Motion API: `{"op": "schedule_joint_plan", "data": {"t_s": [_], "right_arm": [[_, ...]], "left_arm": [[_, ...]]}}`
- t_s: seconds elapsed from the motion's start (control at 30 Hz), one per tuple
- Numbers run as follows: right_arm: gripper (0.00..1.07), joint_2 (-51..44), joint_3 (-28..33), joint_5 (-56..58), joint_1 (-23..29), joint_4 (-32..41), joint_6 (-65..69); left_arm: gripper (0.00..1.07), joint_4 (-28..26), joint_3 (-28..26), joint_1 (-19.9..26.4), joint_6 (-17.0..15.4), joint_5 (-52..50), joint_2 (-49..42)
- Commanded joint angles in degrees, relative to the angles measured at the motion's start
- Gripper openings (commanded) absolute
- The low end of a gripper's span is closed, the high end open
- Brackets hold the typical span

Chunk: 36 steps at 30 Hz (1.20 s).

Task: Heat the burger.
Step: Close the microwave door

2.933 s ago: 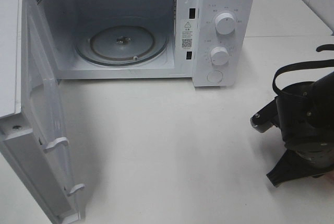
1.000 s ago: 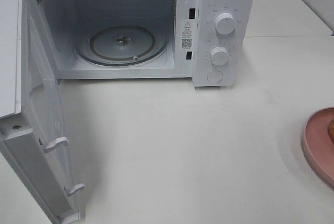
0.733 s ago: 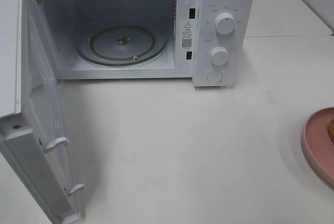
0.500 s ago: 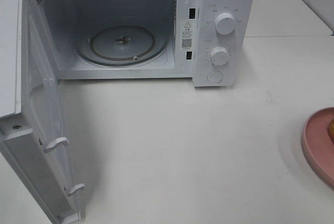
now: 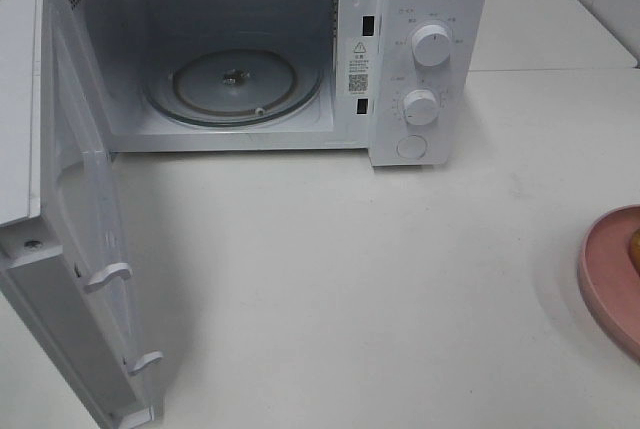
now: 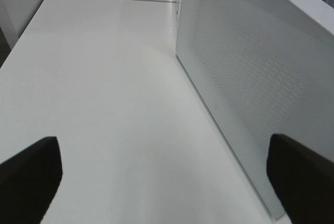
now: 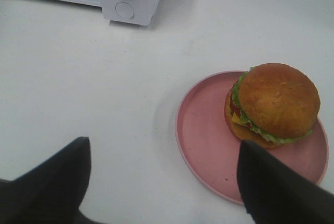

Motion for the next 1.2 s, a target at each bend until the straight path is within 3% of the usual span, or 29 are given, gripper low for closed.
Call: {"op": "schedule_joint_plan", "data": {"t_s": [0.03,0.33,1.2], "right_arm": [[0.76,-2.8,0.9,-0.9,-2.8,1.1,-1.8],[0.76,-7.5,0.9,-0.9,-6.0,1.3,-1.7],[0.76,-7.5,0.9,-0.8,-6.1,1.3,-1.5]], "left_arm": [[1.00,-0.1,0.2,0.2,-0.1,0.1,-0.9],[1.00,-0.1,0.2,0.2,-0.1,0.1,-0.9],[1.00,-0.2,0.2,0.2,-0.1,0.1,-0.9]]}}
